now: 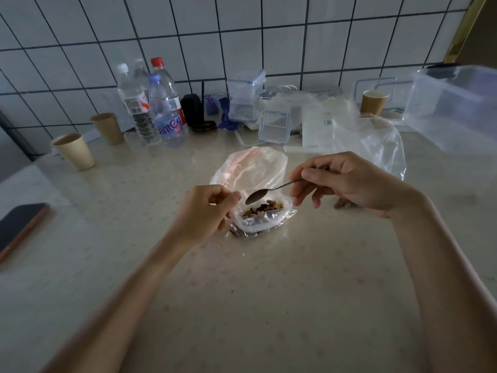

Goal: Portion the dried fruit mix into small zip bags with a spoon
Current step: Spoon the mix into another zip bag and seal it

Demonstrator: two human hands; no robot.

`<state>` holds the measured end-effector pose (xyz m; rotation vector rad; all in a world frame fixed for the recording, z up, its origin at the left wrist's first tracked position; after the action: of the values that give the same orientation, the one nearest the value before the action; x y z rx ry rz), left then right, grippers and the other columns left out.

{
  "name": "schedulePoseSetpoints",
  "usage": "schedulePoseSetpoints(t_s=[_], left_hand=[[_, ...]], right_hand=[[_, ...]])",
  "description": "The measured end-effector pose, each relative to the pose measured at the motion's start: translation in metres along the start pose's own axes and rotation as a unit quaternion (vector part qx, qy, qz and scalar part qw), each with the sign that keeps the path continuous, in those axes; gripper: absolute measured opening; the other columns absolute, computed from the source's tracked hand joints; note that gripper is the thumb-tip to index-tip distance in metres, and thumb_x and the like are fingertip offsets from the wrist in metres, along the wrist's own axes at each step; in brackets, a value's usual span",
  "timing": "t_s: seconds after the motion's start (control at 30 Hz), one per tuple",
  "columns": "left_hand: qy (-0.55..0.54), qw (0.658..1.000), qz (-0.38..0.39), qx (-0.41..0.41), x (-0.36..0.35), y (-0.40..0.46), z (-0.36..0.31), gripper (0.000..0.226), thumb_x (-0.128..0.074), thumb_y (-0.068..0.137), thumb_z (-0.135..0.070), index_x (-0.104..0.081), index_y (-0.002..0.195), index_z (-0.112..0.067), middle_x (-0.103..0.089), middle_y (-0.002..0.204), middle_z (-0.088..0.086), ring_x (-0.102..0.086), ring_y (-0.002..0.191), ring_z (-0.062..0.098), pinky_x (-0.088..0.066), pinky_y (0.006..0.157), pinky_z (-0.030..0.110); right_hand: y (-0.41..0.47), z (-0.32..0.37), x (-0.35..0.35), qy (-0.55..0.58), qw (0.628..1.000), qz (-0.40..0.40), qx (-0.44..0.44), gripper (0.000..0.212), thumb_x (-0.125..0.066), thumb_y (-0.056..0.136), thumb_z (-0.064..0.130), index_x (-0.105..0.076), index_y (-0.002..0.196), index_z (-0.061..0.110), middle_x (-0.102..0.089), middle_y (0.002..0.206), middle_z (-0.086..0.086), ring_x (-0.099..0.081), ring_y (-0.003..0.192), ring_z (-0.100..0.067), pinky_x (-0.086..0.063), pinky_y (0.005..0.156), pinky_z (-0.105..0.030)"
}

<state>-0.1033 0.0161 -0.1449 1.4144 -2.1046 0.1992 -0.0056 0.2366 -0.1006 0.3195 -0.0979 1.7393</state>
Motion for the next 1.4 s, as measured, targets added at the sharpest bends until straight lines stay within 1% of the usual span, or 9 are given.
schedulePoseSetpoints(t_s=[0.1, 0.27, 0.47, 0.63, 0.77, 0.87, 0.97, 1.17, 1.4], left_hand=[[-0.019, 1.0, -0.022, -0.007, -0.003, -0.006, 0.01, 0.035, -0.069, 0.1, -0.036, -0.068, 0.066, -0.026, -0.071, 0.064, -0.001, -0.057, 0.036, 0.015, -0.04, 0.041, 0.02], [-0.032, 0.999, -0.016, -0.011, -0.005, -0.008, 0.013, 0.032, -0.069, 0.1, -0.037, -0.07, 0.07, -0.024, -0.072, 0.067, -0.003, -0.057, 0.038, 0.011, -0.043, 0.041, 0.02], [-0.044, 0.999, -0.011, -0.02, -0.006, -0.009, 0.013, 0.033, -0.069, 0.1, -0.036, -0.067, 0.072, -0.018, -0.071, 0.063, 0.003, -0.056, 0.036, 0.015, -0.043, 0.043, 0.021], [-0.01, 0.999, -0.021, -0.042, -0.002, -0.009, 0.012, 0.032, -0.069, 0.099, -0.038, -0.068, 0.071, -0.024, -0.069, 0.058, -0.005, -0.06, 0.038, 0.012, -0.042, 0.046, 0.017], [-0.008, 0.998, -0.022, -0.054, -0.002, -0.011, 0.012, 0.038, -0.063, 0.101, -0.045, -0.066, 0.069, -0.024, -0.068, 0.053, -0.003, -0.06, 0.038, 0.012, -0.043, 0.048, 0.016], [-0.006, 0.999, -0.024, -0.048, 0.0, -0.013, 0.011, 0.05, -0.054, 0.105, -0.05, -0.063, 0.064, -0.022, -0.068, 0.055, -0.004, -0.061, 0.037, 0.014, -0.042, 0.047, 0.016], [-0.015, 1.0, 0.002, -0.013, 0.003, -0.013, 0.013, 0.054, -0.045, 0.107, -0.054, -0.072, 0.076, -0.019, -0.075, 0.067, -0.006, -0.064, 0.037, 0.019, -0.046, 0.044, 0.018], [-0.027, 0.994, 0.075, 0.078, 0.005, -0.017, 0.021, 0.051, -0.053, 0.102, -0.057, -0.079, 0.085, -0.018, -0.08, 0.078, -0.004, -0.061, 0.041, 0.017, -0.035, 0.036, 0.02], [-0.144, 0.955, 0.207, 0.16, -0.012, -0.033, 0.019, 0.046, -0.086, 0.07, -0.061, -0.084, 0.099, -0.025, -0.081, 0.101, -0.003, -0.063, 0.058, 0.008, -0.04, 0.045, 0.018]], right_hand=[[0.004, -0.005, 0.005, 0.024, 1.0, -0.017, 0.007, 0.025, -0.049, 0.108, 0.013, -0.069, 0.117, 0.0, -0.076, 0.103, -0.02, -0.075, 0.097, -0.036, -0.057, 0.067, -0.027], [0.012, -0.017, 0.021, 0.134, 0.978, -0.157, 0.017, 0.024, -0.045, 0.109, 0.01, -0.066, 0.109, -0.003, -0.075, 0.09, -0.021, -0.074, 0.08, -0.035, -0.053, 0.055, -0.029], [0.024, -0.053, 0.02, 0.183, 0.941, -0.274, -0.08, 0.022, -0.045, 0.109, 0.008, -0.064, 0.108, -0.003, -0.074, 0.079, -0.015, -0.071, 0.067, -0.03, -0.048, 0.048, -0.027], [0.033, -0.065, 0.006, 0.116, 0.946, -0.261, -0.155, 0.021, -0.051, 0.107, 0.016, -0.064, 0.111, 0.0, -0.077, 0.077, -0.011, -0.071, 0.059, -0.021, -0.048, 0.046, -0.026], [0.027, -0.066, 0.005, 0.006, 0.944, -0.252, -0.212, 0.033, -0.06, 0.103, 0.03, -0.053, 0.127, 0.009, -0.078, 0.075, -0.007, -0.069, 0.053, -0.017, -0.046, 0.042, -0.026], [0.014, -0.057, 0.018, -0.146, 0.922, -0.273, -0.234, 0.044, -0.06, 0.102, 0.039, -0.043, 0.136, 0.017, -0.077, 0.083, -0.006, -0.066, 0.048, -0.011, -0.042, 0.038, -0.022], [0.0, -0.047, 0.026, -0.241, 0.898, -0.288, -0.23, 0.045, -0.056, 0.103, 0.043, -0.041, 0.138, 0.019, -0.073, 0.089, -0.005, -0.067, 0.053, -0.014, -0.041, 0.043, -0.024], [-0.013, -0.035, 0.006, -0.204, 0.934, -0.234, -0.178, 0.024, -0.057, 0.105, 0.032, -0.067, 0.106, 0.01, -0.075, 0.087, -0.008, -0.067, 0.059, -0.018, -0.041, 0.044, -0.024], [-0.011, -0.057, -0.035, -0.05, 0.961, -0.148, -0.23, 0.033, -0.063, 0.102, 0.033, -0.074, 0.11, 0.002, -0.074, 0.084, -0.008, -0.061, 0.061, -0.018, -0.04, 0.045, -0.026]])
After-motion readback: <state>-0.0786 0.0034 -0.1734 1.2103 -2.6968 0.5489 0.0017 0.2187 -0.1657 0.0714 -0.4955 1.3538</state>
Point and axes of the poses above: each hand's wrist, its own y-axis towards the middle knuckle, its own x-axis out of the back of the hand, z = x × y, the point moved 9 cm from there along y, towards the middle knuckle
